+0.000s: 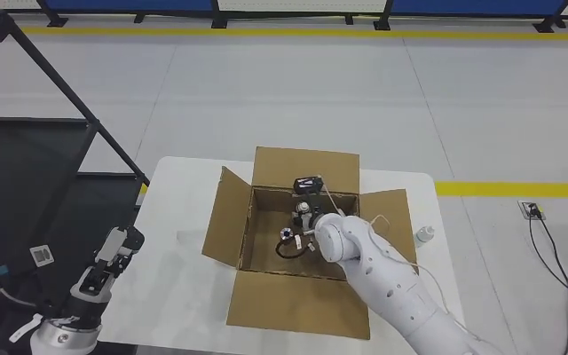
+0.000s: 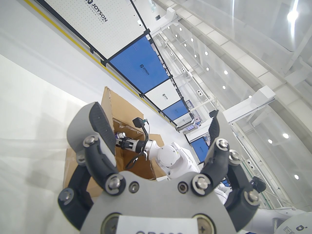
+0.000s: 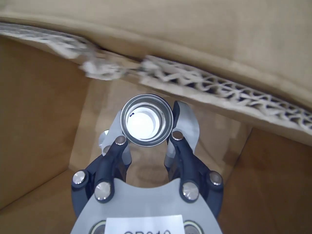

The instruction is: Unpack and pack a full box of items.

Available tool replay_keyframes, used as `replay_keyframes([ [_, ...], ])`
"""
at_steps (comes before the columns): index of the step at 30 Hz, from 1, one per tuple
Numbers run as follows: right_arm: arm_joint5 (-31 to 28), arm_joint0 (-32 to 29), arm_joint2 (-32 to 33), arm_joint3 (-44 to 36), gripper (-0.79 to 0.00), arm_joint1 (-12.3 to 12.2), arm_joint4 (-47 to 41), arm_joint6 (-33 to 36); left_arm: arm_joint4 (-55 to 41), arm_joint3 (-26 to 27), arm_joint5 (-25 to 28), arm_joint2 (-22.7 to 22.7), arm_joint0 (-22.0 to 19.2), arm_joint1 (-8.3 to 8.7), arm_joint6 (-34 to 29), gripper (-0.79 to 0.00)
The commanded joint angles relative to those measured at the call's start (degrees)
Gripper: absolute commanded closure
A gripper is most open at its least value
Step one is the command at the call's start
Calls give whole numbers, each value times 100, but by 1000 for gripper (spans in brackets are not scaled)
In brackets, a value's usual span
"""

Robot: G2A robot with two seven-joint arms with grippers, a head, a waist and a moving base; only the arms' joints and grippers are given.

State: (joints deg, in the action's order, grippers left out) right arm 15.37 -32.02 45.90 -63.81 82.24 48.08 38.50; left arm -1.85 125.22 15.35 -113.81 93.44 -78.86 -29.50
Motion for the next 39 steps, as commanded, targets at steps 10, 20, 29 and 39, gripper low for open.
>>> replay_keyframes([
  [10,-122,-1867,1593,-3611,0,-647,1514,759,0,0,0,0,0,0,0,-785],
  [20,157,-5013,4113,-6625,0,-977,2157,3,0,0,0,0,0,0,0,-785],
  [29,-636,-6680,5595,-6215,0,-988,833,-1035,0,0,0,0,0,0,0,-785],
  [39,-1374,-5739,5461,-4485,0,-1097,1313,-326,0,0,0,0,0,0,0,-785],
])
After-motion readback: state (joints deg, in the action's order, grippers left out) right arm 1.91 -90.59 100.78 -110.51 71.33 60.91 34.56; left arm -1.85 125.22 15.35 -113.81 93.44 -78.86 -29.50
